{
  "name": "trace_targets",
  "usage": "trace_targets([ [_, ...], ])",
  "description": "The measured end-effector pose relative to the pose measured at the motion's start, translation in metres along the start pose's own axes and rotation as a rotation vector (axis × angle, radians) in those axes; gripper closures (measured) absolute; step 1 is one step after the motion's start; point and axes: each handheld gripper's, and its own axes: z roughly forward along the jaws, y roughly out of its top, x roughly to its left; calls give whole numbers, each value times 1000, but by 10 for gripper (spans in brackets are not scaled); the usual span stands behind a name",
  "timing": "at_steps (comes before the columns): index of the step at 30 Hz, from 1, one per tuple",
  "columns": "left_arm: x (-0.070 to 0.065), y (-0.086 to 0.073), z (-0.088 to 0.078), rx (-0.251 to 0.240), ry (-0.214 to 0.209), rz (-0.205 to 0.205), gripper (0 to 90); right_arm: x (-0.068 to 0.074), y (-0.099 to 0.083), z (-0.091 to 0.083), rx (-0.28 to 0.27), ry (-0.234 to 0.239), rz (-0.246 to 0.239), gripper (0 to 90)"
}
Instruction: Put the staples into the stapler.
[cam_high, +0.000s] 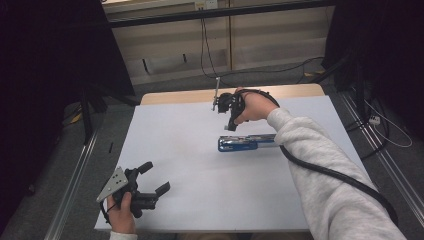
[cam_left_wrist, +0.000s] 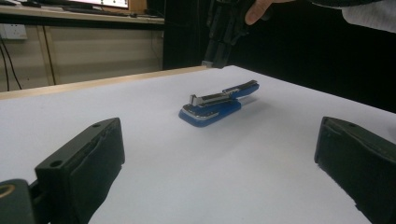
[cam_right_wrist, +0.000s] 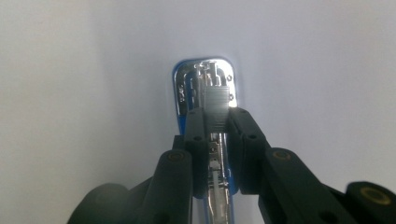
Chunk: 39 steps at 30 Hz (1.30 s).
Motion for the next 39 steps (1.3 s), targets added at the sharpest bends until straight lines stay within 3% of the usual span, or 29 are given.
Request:
trace_targets([
  [18,1,0,-1,-3,13,3,16,-8,1,12,-13,-7,5,786],
  [39,1,0,-1,-3,2,6,16,-7,-1,28,21,3,6,786],
])
